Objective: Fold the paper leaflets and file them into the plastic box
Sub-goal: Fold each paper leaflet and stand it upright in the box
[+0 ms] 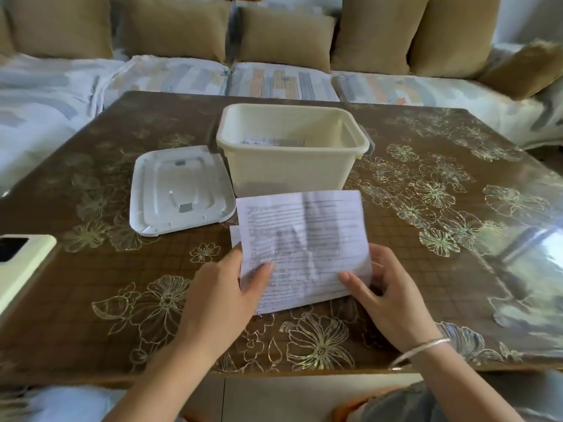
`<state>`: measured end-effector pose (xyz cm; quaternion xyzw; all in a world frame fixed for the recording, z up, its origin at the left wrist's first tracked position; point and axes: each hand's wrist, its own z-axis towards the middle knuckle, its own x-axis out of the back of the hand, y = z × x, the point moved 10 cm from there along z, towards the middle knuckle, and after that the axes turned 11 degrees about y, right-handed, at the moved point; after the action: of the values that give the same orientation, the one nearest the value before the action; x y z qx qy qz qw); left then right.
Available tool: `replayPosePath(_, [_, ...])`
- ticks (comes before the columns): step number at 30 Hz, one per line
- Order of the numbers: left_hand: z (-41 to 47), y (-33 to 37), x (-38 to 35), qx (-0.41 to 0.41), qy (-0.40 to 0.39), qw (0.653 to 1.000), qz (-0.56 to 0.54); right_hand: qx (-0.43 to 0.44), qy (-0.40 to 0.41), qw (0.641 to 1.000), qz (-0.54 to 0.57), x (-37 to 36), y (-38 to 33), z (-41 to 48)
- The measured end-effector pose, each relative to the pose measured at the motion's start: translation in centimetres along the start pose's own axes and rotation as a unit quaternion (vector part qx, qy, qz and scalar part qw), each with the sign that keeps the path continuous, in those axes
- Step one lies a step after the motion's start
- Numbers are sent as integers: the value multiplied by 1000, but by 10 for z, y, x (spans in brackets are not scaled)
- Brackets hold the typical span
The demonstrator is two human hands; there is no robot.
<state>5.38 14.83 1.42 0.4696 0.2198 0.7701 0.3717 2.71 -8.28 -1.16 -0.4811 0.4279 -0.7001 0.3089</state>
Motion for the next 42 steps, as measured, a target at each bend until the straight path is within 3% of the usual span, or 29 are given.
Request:
replayPosePath(6, [-4, -10, -9, 40, -6, 988, 148, 18, 70, 995, -69, 3, 3, 8])
replayPosePath(14, [-12, -4, 5, 44, 87, 973, 211, 31, 84, 987, -132, -1, 0, 12])
replayPosePath(23, [-9, 6, -3, -36, 84, 964, 251, 85, 95, 972, -196, -8, -7, 7])
replayPosePath(28, [-9, 9, -24, -104, 31, 967, 230, 125, 72, 961, -234, -14, -12, 6])
replayPosePath(31, [-9, 14, -40, -143, -17, 962, 230, 210, 36, 943, -256, -22, -29, 7])
replayPosePath(36, [-7, 12, -44, -163, -60, 958, 227, 359, -155, 877, -278, -50, -38, -5])
replayPosePath(39, [-7, 9, -40, -153, -67, 967, 195, 415, -172, 850, -274, -52, -43, -5])
replayPosePath(42, [-6, 8, -37, -142, -60, 973, 174, 495, -172, 799, -295, -56, -52, -12])
